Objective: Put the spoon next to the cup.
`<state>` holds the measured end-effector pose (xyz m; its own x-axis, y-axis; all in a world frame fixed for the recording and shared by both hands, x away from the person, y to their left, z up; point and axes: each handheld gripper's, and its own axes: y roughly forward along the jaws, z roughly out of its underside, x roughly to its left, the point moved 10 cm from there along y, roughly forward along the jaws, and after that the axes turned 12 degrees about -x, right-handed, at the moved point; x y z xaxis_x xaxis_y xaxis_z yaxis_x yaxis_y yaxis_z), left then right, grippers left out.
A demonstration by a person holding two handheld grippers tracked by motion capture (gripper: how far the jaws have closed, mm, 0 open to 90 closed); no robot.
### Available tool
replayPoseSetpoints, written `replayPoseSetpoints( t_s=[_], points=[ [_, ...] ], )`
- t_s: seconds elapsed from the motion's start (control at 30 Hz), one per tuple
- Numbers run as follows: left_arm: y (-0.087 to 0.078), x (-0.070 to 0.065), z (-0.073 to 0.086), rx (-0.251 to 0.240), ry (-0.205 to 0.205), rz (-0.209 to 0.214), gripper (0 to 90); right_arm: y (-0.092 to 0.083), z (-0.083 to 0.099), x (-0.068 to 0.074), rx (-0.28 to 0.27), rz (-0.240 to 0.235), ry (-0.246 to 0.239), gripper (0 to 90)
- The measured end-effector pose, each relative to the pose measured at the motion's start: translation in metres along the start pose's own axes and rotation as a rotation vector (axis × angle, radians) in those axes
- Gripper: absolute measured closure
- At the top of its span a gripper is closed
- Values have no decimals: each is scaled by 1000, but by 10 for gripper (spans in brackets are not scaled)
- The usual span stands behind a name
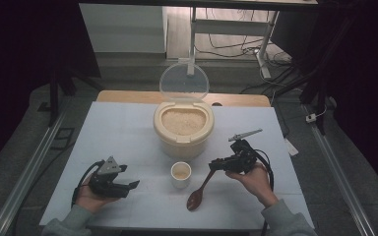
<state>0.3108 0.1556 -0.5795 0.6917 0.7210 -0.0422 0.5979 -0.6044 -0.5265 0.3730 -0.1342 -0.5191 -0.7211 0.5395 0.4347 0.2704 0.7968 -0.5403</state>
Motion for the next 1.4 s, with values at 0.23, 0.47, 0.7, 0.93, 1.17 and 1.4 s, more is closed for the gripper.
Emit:
replayPoseSetpoints(
  t_s=[0.23,0.47,0.7,0.93,1.17,1.4],
  points=[
    [0,0,0,-1,-1,0,257,15,1,-16,-8,11,4,678],
    [0,0,0,2,0,2,257,32,1,-28,-16,43,-25,639],
    [0,0,0,-1,-1,1,256,45,2,-37,-26,72,-43,611],
    [0,0,0,0,0,1,256,55,5,-46,-31,126,-60,579],
    [0,0,1,0,0,0,256,61,5,-51,-54,152,-63,581],
    [0,0,1,1,1,-1,256,64,8,-59,-54,215,-82,557]
  ],
)
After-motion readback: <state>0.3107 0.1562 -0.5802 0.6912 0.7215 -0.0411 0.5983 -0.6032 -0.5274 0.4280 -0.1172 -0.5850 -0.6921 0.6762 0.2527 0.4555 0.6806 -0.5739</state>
